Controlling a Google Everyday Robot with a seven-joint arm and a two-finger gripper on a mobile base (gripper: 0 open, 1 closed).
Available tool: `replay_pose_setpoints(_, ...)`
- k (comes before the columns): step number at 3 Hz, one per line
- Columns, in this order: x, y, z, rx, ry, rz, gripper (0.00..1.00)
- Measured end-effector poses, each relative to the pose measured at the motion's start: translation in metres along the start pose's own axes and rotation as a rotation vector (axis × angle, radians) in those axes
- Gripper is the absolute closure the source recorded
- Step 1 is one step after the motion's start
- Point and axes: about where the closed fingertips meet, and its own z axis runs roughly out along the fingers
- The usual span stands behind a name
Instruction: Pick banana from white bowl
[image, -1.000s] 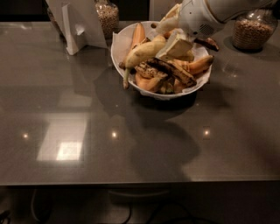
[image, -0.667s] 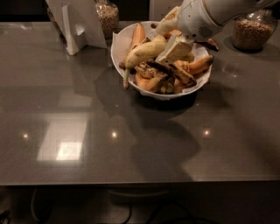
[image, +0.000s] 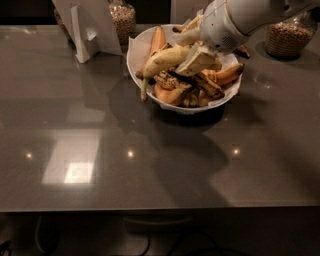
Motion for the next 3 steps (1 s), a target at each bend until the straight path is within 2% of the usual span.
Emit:
replay_pose_setpoints(1,0.0029,-0.0011,0.0097,-0.004,-0.003,0.014,0.54)
replay_pose_setpoints(2,0.0032,-0.0013,0.0105,-0.004,-0.002,0.016,0.73)
replay_pose_setpoints(3,0.0023,-0.0019,0.0087,-0.001,-0.001,0.014,0.96)
